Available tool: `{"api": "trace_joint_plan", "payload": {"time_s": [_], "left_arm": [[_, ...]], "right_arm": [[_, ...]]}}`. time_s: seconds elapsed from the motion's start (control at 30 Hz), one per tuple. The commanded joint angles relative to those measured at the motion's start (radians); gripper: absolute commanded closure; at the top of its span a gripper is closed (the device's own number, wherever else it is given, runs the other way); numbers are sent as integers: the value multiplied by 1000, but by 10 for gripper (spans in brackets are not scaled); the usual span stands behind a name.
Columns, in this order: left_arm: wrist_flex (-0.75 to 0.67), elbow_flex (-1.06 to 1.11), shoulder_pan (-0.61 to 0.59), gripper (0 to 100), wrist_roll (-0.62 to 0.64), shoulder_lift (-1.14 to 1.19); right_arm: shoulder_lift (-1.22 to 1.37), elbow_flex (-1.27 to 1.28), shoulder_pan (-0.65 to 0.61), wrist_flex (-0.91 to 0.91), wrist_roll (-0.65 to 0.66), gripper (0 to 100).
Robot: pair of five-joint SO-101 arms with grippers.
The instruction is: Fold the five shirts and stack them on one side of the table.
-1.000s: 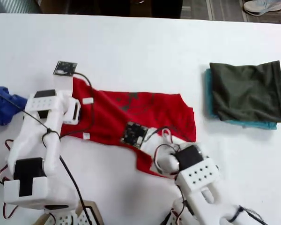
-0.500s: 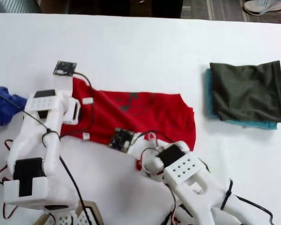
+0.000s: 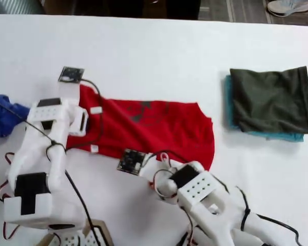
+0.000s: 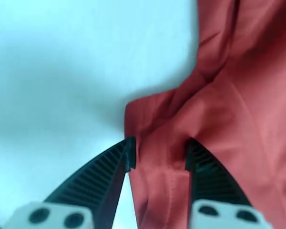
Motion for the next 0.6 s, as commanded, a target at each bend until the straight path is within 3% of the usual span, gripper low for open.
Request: {"api": "trace_joint_plan", "payload": {"time_s": [0.0,0.07,0.17,0.37,0.57], "left_arm": [[-12,-4,9,816,8,-44],[-12,-4,9,816,8,-44],[-12,-4,9,816,8,-44],[-12,-4,9,816,6,-44],[-12,-4,9,816,5,-43]], "right_arm": [[4,0,25,-24,3,830],[4,-2,61,-33,5,859],[4,-2,117,-67,5,981],[-5,-20,153,-68,5,978],[-7,-175,153,67,0,978]]}}
